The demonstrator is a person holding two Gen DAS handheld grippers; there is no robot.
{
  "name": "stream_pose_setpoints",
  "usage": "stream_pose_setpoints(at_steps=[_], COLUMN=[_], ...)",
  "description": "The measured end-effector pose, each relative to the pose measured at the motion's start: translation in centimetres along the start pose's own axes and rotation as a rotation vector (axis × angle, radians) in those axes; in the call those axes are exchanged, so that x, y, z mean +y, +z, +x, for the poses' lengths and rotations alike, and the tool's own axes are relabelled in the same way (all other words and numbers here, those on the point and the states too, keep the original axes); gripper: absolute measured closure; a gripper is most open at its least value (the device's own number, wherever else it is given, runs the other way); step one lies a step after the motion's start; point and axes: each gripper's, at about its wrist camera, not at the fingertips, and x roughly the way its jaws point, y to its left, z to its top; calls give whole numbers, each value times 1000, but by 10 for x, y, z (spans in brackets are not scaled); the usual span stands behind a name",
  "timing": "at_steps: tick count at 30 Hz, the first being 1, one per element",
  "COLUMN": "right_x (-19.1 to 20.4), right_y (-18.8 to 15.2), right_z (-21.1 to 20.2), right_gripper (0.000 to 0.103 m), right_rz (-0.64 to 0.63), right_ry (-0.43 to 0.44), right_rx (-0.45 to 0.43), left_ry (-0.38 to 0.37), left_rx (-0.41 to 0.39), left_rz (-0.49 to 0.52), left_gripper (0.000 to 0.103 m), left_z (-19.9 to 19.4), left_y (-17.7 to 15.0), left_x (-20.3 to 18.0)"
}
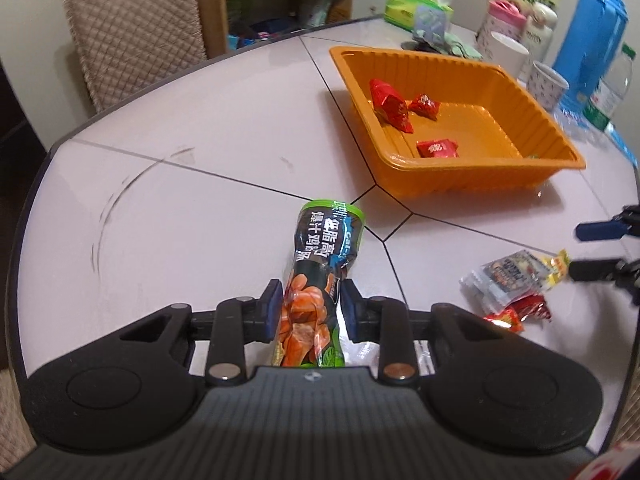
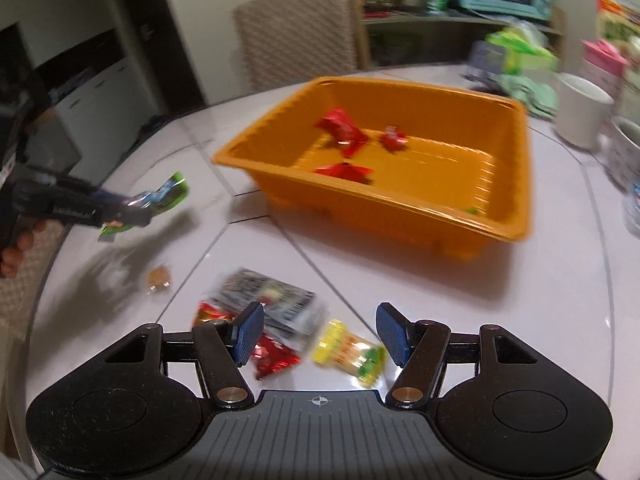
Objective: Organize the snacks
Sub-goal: 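Grasp the clear snack packet with the right gripper while the left gripper holds the green bag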
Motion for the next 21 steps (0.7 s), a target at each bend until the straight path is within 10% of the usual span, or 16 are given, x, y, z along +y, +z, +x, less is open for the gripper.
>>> stream_pose_setpoints(at_steps=[13, 21], right_x=[28, 12], right_y=[15, 33], right_z=[60, 83], right_gripper=[40, 47], right_rz=[-301, -161], right_ry=[88, 35], right_rx=[87, 99], left_ry=[15, 29], left_rx=[0, 7], left_rz=[-94, -124], left_gripper=[75, 75], left_z=[-17, -18], left_y=[-16, -20], left_x=[3, 6])
